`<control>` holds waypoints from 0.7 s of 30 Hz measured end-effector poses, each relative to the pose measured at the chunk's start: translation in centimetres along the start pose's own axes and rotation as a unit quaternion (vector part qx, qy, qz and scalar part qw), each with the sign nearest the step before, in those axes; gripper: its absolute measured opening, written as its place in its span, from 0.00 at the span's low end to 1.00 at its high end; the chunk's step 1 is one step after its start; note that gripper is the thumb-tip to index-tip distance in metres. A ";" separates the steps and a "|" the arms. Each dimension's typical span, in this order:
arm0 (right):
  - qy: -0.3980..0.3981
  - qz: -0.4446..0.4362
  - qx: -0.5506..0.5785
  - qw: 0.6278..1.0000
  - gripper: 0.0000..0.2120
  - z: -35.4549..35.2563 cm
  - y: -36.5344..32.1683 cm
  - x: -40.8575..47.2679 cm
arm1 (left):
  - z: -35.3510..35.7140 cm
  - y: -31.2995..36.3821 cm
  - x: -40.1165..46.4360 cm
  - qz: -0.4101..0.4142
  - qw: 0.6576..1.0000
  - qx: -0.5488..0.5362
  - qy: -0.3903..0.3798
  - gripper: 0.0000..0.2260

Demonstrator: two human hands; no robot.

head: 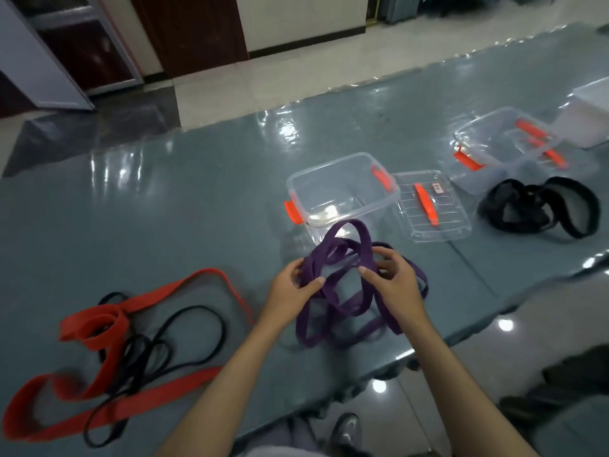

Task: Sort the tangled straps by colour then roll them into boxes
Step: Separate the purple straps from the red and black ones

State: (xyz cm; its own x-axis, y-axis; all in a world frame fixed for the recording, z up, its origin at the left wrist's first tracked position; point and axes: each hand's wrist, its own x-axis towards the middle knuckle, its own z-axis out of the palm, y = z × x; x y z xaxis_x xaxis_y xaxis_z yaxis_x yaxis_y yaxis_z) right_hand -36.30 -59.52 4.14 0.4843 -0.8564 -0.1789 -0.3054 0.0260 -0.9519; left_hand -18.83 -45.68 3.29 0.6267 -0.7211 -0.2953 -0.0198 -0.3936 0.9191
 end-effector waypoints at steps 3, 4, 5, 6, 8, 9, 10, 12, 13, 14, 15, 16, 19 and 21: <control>0.014 -0.008 -0.057 0.998 0.20 -1.6 1.7 2.4 | 2.9 -0.1 2.0 0.001 1.000 0.020 -0.007 0.29; 0.024 -0.008 -0.074 0.997 0.19 -2.2 2.4 3.2 | 3.6 -0.3 2.8 0.000 0.999 0.029 -0.016 0.29; 0.029 -0.006 -0.088 0.996 0.18 -2.7 3.0 4.0 | 4.1 -0.7 3.7 0.000 0.999 0.042 -0.018 0.30; 0.032 -0.003 -0.104 0.994 0.17 -3.2 3.5 4.7 | 4.6 -1.0 4.6 -0.008 0.998 0.064 -0.023 0.32; 0.017 0.007 -0.150 0.989 0.16 -4.0 4.8 6.4 | 5.6 -1.5 6.2 -0.016 0.993 0.116 -0.028 0.36; 0.002 0.014 -0.182 0.983 0.16 -4.1 5.6 7.3 | 6.1 -1.7 6.8 -0.018 0.989 0.142 -0.031 0.35; -0.017 0.021 -0.222 0.975 0.18 -4.1 6.3 8.1 | 6.5 -1.7 7.3 -0.020 0.984 0.172 -0.033 0.35; -0.056 0.039 -0.306 0.950 0.23 -3.8 8.0 9.6 | 7.0 -2.5 8.4 -0.008 0.970 0.242 -0.036 0.33; -0.077 0.041 -0.341 0.936 0.25 -3.7 8.7 10.0 | 7.2 -3.0 8.9 0.001 0.960 0.276 -0.039 0.32; -0.097 0.037 -0.369 0.924 0.26 -3.6 9.4 10.3 | 7.3 -3.4 9.5 0.004 0.953 0.300 -0.040 0.31; -0.111 0.030 -0.387 0.915 0.26 -3.5 9.6 10.4 | 7.4 -3.9 10.0 0.000 0.948 0.317 -0.041 0.31; -0.118 0.021 -0.399 0.909 0.26 -3.5 9.5 10.4 | 7.3 -4.2 10.4 -0.008 0.943 0.330 -0.042 0.32; -0.124 0.002 -0.420 0.899 0.23 -3.6 8.7 10.3 | 7.0 -4.8 10.9 0.003 0.931 0.362 -0.042 0.33; -0.101 -0.009 -0.424 0.900 0.19 -3.4 8.0 10.2 | 6.5 -4.8 10.6 0.020 0.922 0.383 -0.049 0.32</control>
State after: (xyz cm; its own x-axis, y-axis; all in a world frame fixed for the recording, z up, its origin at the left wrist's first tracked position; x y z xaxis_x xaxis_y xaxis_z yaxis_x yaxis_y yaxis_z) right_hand -36.59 -69.85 -4.42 0.6082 -0.7398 -0.2878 -0.7706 -0.4633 -0.4378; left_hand -17.18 -55.13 -5.91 0.5401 -0.7778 -0.3215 -0.6103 -0.6250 0.4867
